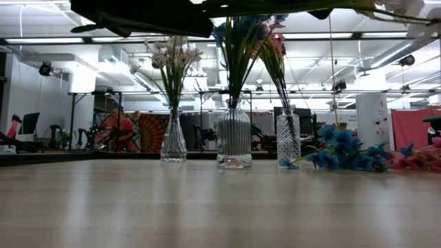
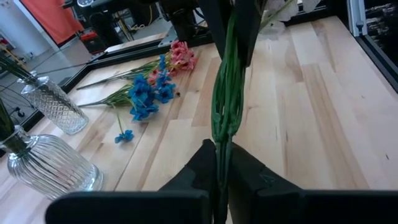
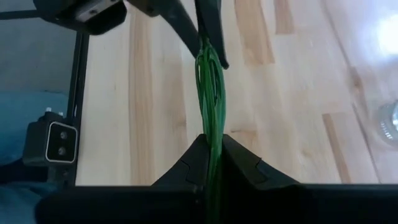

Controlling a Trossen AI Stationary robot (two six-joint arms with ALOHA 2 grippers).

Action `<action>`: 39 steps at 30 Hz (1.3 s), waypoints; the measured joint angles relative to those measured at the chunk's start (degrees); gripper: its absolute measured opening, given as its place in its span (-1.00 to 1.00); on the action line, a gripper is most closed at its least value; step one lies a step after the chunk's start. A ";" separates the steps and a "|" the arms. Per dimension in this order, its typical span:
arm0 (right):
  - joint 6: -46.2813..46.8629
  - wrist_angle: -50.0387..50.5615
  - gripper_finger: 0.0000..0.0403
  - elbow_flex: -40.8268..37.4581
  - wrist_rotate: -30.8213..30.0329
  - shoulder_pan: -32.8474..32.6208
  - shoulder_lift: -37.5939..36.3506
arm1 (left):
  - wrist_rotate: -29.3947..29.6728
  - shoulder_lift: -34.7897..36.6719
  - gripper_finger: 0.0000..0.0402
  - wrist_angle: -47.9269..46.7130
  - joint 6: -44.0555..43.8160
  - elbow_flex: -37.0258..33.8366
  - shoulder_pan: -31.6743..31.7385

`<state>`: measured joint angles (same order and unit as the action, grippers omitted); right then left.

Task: Sort flowers into vase by color
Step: Put the white flowers into the left transparent vase

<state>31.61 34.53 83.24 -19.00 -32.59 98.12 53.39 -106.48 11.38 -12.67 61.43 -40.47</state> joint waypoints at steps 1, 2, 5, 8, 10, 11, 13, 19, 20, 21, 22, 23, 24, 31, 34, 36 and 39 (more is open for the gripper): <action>-0.05 -0.02 -0.87 0.00 -0.46 -0.01 -0.25 | 0.20 0.00 -0.98 0.03 -0.01 -0.06 0.00; -0.11 -0.11 -0.84 0.00 -0.88 -0.03 -0.55 | 0.31 0.00 -0.98 0.06 -0.02 -0.08 0.02; -0.12 -0.53 -0.70 0.00 -1.69 -0.03 -1.83 | 0.68 0.00 -0.99 0.17 -0.04 -0.26 0.03; -0.14 -0.59 -0.53 0.00 -2.72 -0.03 -3.02 | 0.72 0.00 -0.99 0.78 -0.15 -0.76 0.04; -0.22 -0.50 -0.42 0.00 -3.47 -0.05 -3.63 | 0.72 0.00 -0.99 3.02 -0.31 -1.72 0.04; -0.25 -0.47 -0.38 0.00 -3.48 -0.05 -4.11 | 0.73 0.00 -0.99 4.94 -0.30 -2.52 0.04; -0.27 -0.34 -0.30 0.00 -3.48 -0.09 -5.20 | 0.72 0.00 -1.00 10.12 -0.07 -4.98 0.04; -0.22 -0.06 -0.20 0.00 -4.98 -2.79 -10.71 | 0.72 0.00 -1.00 27.10 1.66 -12.65 0.04; -0.43 0.11 -0.20 0.00 -6.26 -3.76 -11.71 | 0.72 0.00 -1.00 29.94 2.20 -13.67 0.04; -0.81 0.30 -0.21 0.00 -8.11 -4.93 -12.76 | 0.73 0.02 -1.00 32.63 2.84 -14.69 0.04; -0.92 0.84 -0.22 0.00 -10.32 -6.29 -13.95 | 0.72 0.02 -1.00 35.38 3.55 -15.74 0.04; -0.95 1.69 -0.23 0.00 -13.20 -7.75 -14.96 | 0.72 0.02 -1.00 38.29 4.16 -16.93 0.04; -0.91 2.52 -0.24 0.00 -16.29 -9.38 -15.95 | 0.74 0.02 -1.00 41.07 4.53 -18.04 0.04; 1.73 7.25 -0.32 -0.03 -35.71 -20.21 -18.53 | 0.67 0.02 -1.00 56.74 8.00 -23.44 -0.23; 3.23 8.26 -0.33 -0.11 -37.17 -21.93 -17.52 | -0.44 0.04 -1.00 63.47 11.92 -24.69 -0.37; 4.96 9.39 -0.32 -0.17 -38.02 -22.06 -16.16 | -2.77 0.04 -1.00 66.95 15.09 -25.12 -0.44; 6.92 9.80 -0.28 -0.46 -38.40 -22.02 -14.18 | -7.69 0.04 -1.00 71.24 18.98 -25.09 -0.46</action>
<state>38.53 44.34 82.78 -57.40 -54.61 83.94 45.70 -106.43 82.61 6.31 36.34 -40.93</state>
